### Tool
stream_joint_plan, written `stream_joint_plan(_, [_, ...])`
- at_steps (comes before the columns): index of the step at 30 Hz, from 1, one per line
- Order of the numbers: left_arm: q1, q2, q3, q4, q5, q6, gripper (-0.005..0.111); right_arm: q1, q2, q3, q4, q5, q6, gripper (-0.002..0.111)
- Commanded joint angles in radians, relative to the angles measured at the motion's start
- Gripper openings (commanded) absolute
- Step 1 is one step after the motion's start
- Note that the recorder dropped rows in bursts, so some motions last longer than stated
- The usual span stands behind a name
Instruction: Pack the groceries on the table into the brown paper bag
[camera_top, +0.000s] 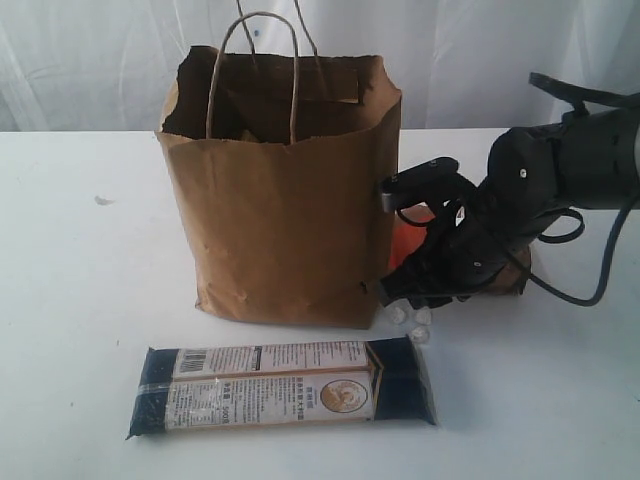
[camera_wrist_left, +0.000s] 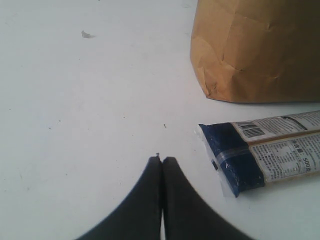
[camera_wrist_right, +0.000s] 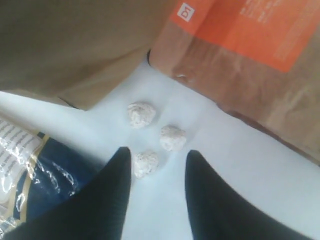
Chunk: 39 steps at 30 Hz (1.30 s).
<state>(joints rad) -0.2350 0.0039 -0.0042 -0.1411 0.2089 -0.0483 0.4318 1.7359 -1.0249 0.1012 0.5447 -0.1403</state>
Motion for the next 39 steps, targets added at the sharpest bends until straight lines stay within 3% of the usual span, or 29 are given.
stream_joint_plan(1, [0.002,-0.004,0.004,-0.007,0.001,0.003,0.0,0.004,0.004,0.001,-0.009,-0.007,0.045,0.034])
stream_joint_plan(10, [0.002,-0.004,0.004,-0.007,0.001,0.003,0.0,0.004,0.078,0.001,-0.016,-0.032,0.074,0.034])
stream_joint_plan(17, [0.002,-0.004,0.004,-0.007,0.001,0.003,0.0,0.004,0.109,0.001,-0.124,-0.049,0.168,0.034])
stream_joint_plan(33, [0.002,-0.004,0.004,-0.007,0.001,0.003,0.0,0.004,0.157,0.001,-0.096,-0.11,0.169,0.034])
stream_joint_plan(36, [0.002,-0.004,0.004,-0.007,0.001,0.003,0.0,0.004,0.178,0.001,-0.096,-0.099,0.169,0.033])
stream_joint_plan(39, [0.002,-0.004,0.004,-0.007,0.001,0.003,0.0,0.004,0.178,0.001,-0.096,-0.099,0.169,0.025])
